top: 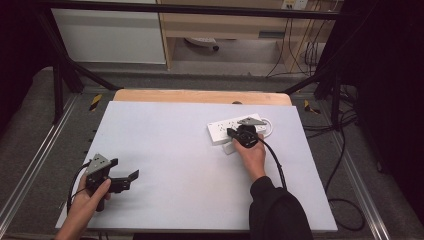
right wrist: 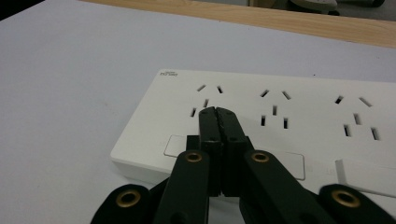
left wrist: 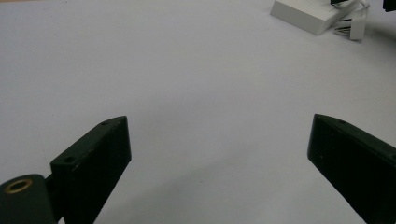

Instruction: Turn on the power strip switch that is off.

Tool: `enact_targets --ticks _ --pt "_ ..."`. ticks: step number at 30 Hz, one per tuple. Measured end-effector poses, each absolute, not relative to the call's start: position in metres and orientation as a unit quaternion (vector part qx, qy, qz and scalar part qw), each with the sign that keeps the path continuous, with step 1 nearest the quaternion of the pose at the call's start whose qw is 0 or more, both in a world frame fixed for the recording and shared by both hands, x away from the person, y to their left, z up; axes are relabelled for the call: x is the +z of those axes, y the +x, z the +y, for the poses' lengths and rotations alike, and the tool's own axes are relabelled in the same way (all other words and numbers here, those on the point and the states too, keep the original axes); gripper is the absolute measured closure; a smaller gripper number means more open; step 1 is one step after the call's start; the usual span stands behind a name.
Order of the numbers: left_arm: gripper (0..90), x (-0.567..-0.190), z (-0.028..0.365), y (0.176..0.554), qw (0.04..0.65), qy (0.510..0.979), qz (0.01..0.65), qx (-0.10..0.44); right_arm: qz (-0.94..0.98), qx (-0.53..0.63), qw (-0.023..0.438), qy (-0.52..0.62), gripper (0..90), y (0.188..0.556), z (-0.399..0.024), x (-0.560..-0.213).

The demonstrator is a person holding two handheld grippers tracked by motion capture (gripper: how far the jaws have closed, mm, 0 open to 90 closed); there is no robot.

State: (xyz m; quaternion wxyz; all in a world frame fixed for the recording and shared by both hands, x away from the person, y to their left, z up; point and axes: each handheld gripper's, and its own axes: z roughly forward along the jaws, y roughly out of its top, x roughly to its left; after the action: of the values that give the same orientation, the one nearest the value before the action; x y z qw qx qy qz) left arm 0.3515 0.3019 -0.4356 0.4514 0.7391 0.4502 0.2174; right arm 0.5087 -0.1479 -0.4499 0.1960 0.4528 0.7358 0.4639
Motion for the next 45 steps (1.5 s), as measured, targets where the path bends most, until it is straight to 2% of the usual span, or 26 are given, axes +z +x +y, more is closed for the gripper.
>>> enact_targets --ticks 45 --pt "6.3 -0.4362 0.3033 0.3520 0.449 0.739 0.453 0.217 0.742 0.455 0.207 0.447 90.0 0.5066 -0.1475 -0.4424"
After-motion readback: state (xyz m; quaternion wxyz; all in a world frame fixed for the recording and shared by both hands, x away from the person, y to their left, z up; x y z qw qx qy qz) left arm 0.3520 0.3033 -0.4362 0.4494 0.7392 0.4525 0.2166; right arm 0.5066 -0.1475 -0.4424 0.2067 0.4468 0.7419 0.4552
